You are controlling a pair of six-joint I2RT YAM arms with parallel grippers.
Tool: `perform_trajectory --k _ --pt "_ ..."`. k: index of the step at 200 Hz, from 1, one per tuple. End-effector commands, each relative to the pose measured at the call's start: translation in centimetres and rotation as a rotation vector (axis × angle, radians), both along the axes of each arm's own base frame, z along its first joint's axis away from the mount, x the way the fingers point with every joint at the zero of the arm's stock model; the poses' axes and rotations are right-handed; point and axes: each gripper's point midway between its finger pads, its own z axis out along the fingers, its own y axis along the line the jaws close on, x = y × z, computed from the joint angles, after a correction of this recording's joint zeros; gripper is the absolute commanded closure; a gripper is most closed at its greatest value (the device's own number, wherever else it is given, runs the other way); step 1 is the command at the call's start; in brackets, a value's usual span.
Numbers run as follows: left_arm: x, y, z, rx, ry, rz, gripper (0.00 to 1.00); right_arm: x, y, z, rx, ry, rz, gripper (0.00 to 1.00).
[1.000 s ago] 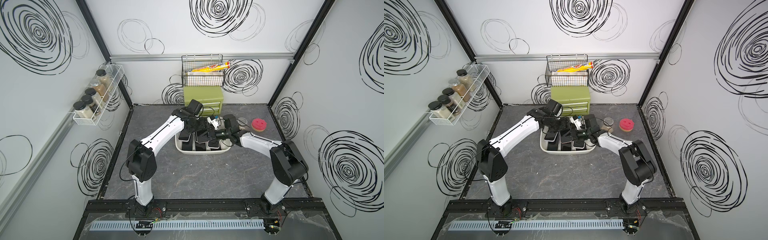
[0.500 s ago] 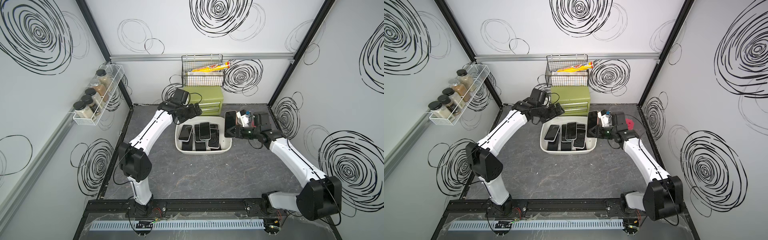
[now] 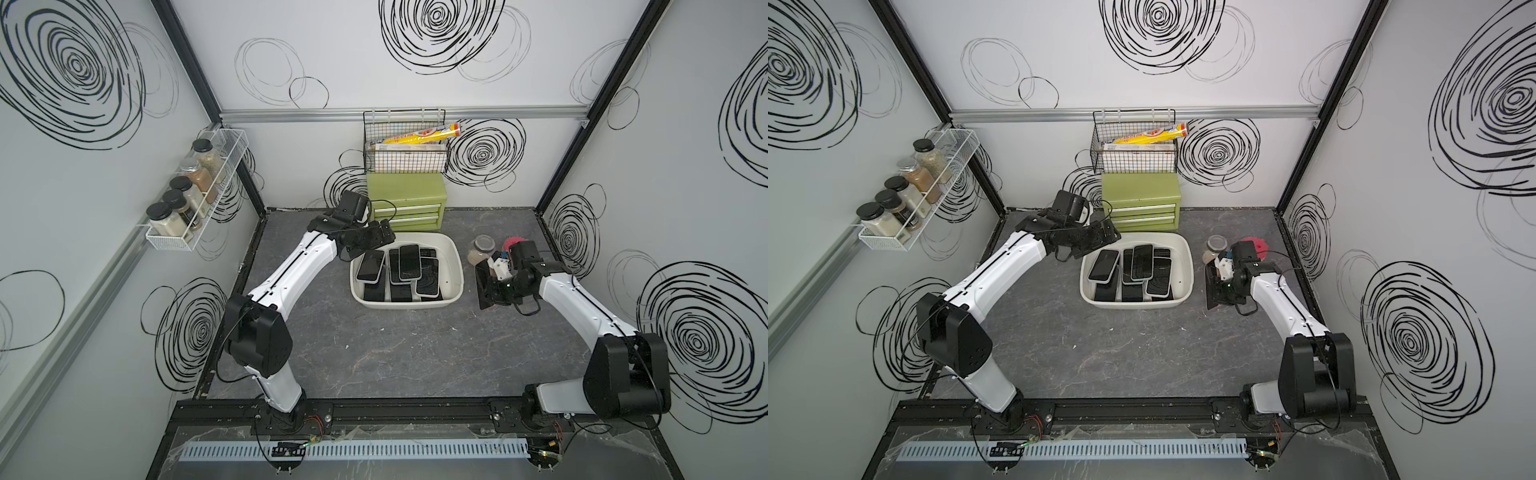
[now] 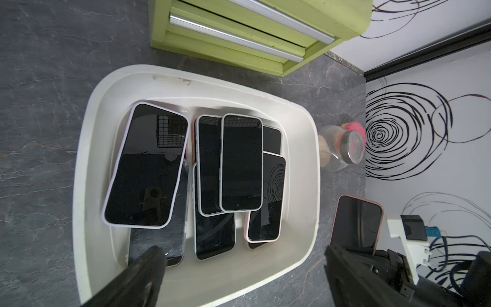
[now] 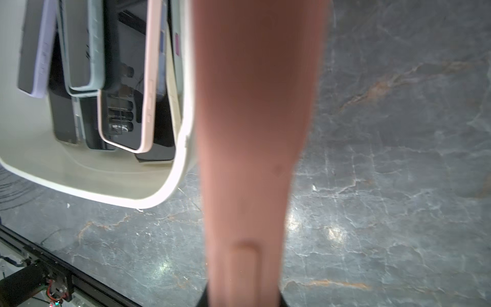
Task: Take the phone out of the storage box
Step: Place the phone at the center of the board.
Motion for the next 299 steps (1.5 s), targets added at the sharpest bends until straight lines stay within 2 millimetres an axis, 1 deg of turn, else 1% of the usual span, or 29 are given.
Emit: perform_trajectory --k 1,43,51,77,87,119,149,173,196,218,225,236,256,269,279,299 --pt "0.3 0.3 1.3 -0.009 -0.072 -0.018 0.01 1.1 -0.4 -1.1 -0.04 -0.004 0.034 1.0" --pt "0.1 1.4 -0.1 0.014 -0.053 -0.003 0.01 3.0 0.6 -3.4 0.011 0.018 0.051 1.0" --pt "0.1 1.6 -0.2 0.017 -0.05 0.0 0.01 3.5 0.6 -3.7 0.012 0.011 0.044 1.0" --pt "0.0 1.8 -0.8 0.026 -0.041 -0.001 0.01 4.8 1.8 -4.2 0.077 0.005 0.046 1.0" --pt "-0.1 1.9 -0.9 0.03 -0.042 -0.001 0.01 5.1 2.5 -4.5 0.118 0.002 0.056 1.0" --pt "-0.3 2.1 -1.4 0.042 -0.033 -0.002 0.01 5.9 3.3 -6.1 0.167 0.02 0.068 1.0" --pt "-0.5 2.3 -2.0 0.051 -0.024 -0.004 0.01 5.4 2.8 -7.8 0.15 0.058 0.063 1.0" --pt "-0.7 2.3 -2.4 0.055 -0.019 -0.006 0.01 5.1 1.5 -8.9 0.144 0.083 0.016 1.0" --pt "-0.9 2.4 -2.7 0.061 -0.014 -0.011 0.01 5.1 0.3 -9.5 0.151 0.089 -0.035 0.95" --pt "-1.0 2.4 -3.1 0.065 -0.007 -0.011 0.01 5.0 0.1 -10.3 0.16 0.113 -0.04 0.84" --pt "-1.0 2.5 -3.1 0.065 -0.006 -0.011 0.01 4.9 0.0 -10.6 0.156 0.12 -0.044 0.79" --pt "-1.1 2.5 -3.1 0.067 -0.004 -0.01 0.01 4.8 -0.4 -11.0 0.143 0.124 -0.048 0.67" --pt "-1.3 2.6 -3.1 0.068 -0.006 -0.008 0.01 5.0 -1.5 -11.2 0.113 0.12 -0.07 0.53" --pt "-1.4 2.7 -3.1 0.069 -0.006 -0.008 0.01 5.4 -2.2 -11.0 0.108 0.114 -0.091 0.52" --pt "-1.5 2.7 -3.2 0.07 -0.005 -0.008 0.01 5.7 -2.8 -10.8 0.108 0.105 -0.107 0.48" --pt "-1.7 2.8 -3.3 0.074 -0.003 -0.008 0.01 5.7 -3.7 -10.6 0.086 0.115 -0.126 0.46"
